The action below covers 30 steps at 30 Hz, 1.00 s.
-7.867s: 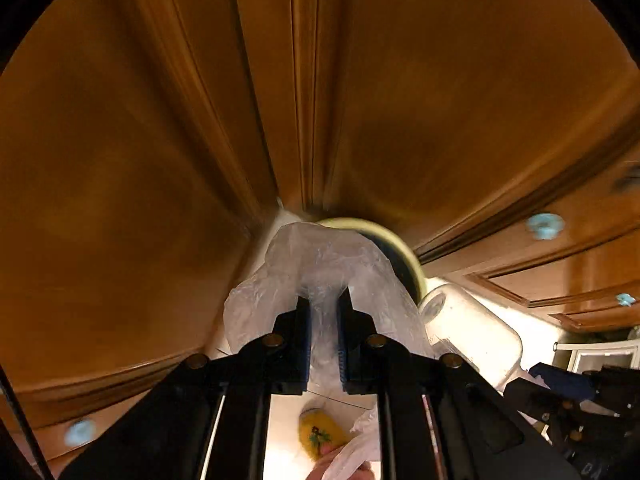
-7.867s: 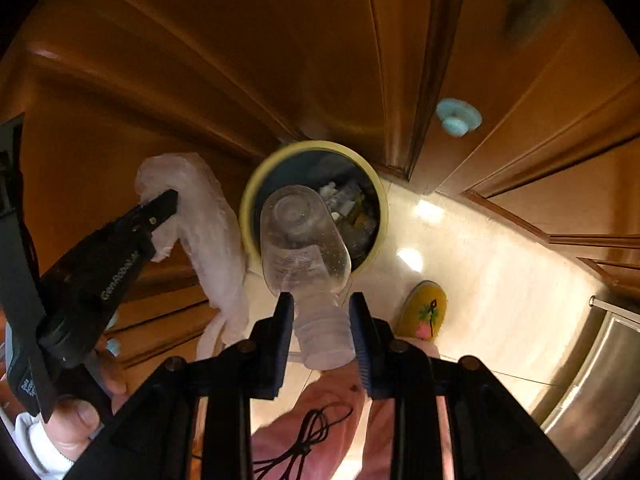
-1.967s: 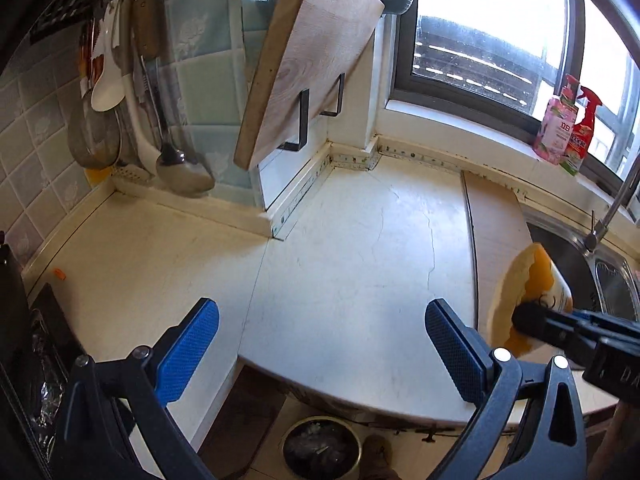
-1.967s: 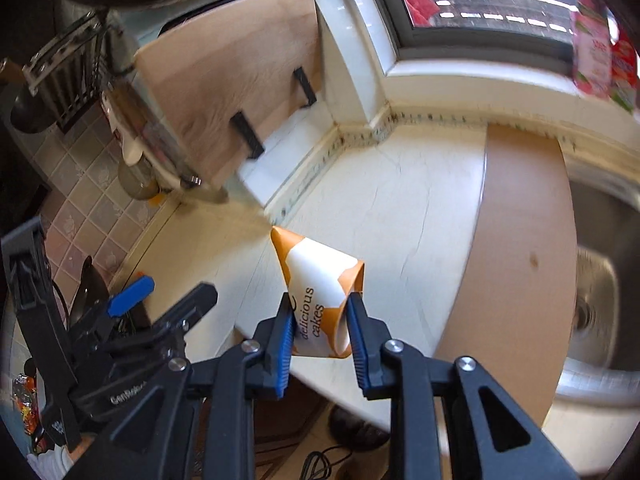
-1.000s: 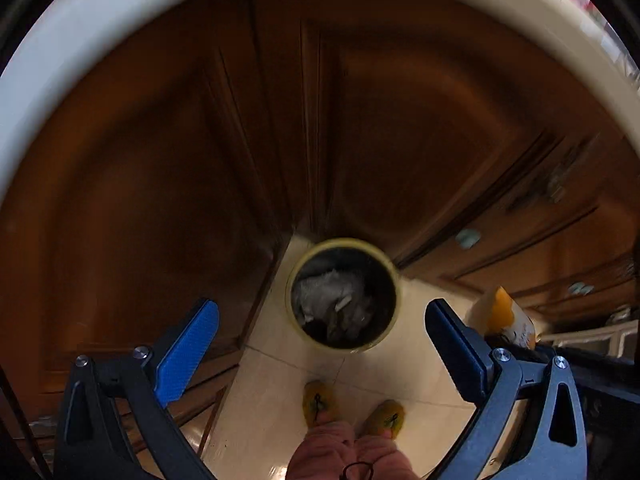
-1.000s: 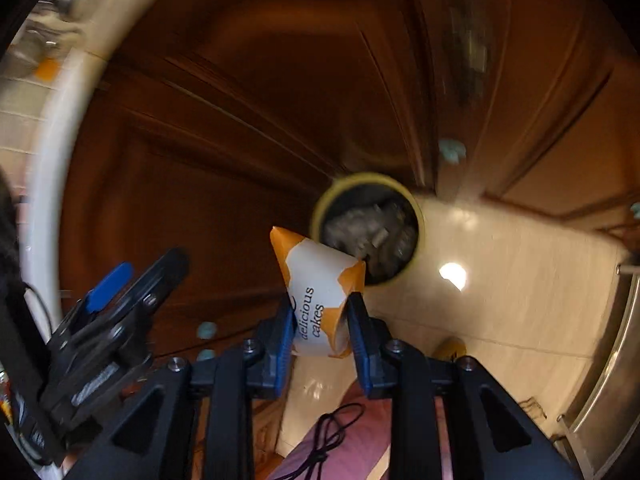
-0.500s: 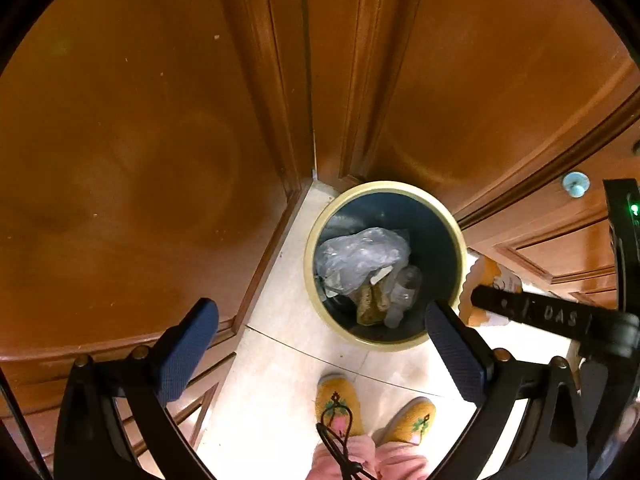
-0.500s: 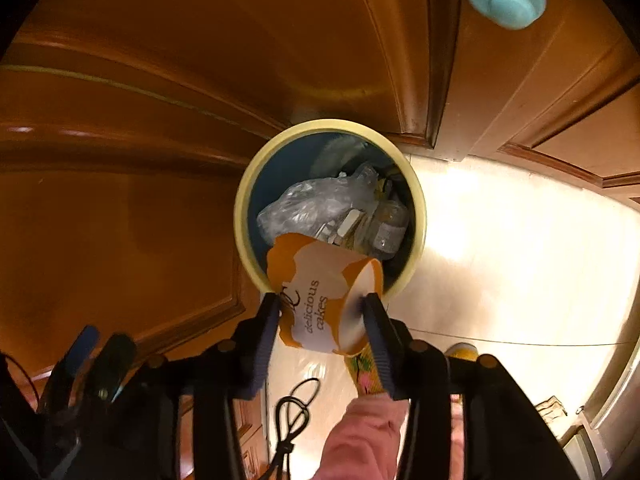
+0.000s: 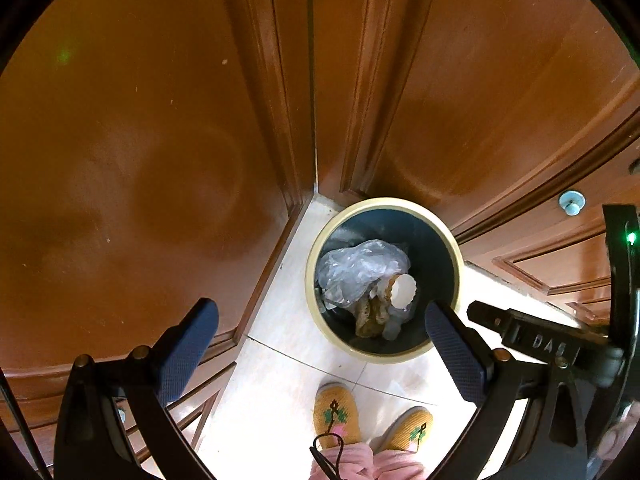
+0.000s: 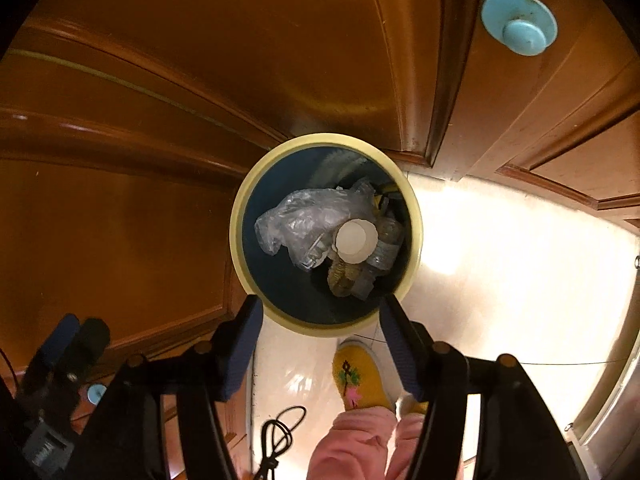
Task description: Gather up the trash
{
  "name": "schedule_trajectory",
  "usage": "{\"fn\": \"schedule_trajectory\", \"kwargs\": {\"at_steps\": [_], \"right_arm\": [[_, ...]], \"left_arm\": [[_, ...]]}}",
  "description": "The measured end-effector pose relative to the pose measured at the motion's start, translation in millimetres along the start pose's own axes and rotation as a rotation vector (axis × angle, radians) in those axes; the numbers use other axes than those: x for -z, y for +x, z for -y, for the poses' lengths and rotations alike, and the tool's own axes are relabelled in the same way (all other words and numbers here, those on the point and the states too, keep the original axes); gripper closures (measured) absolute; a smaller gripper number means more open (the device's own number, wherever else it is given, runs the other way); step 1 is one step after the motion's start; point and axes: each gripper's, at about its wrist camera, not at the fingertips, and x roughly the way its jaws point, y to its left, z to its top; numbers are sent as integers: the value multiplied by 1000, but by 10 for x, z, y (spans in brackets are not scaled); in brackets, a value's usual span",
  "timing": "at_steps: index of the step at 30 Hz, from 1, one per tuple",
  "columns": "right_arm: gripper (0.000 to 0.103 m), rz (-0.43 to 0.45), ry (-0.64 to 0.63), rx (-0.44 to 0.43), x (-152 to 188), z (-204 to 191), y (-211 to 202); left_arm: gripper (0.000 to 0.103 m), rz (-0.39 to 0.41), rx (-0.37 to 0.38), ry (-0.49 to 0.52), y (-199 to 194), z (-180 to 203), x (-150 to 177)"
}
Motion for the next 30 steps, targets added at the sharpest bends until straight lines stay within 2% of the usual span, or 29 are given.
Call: {"fn": "schedule_trajectory", "kwargs": {"at_steps": [7, 12, 22, 30], "right_arm": [[42, 18, -43, 23, 90, -47, -283], [42, 32, -62, 23, 135, -114, -756], [42, 122, -111, 7, 248, -358, -2099], [42, 220, -120, -11, 361, -523, -3163]], "left_arm": [[1, 7, -2, -2, -234, 89, -79], [1, 19, 11, 3, -616, 181, -178], [1, 78, 52, 40, -1835, 456, -439], [1, 161, 82, 77, -2894, 633, -613]]}}
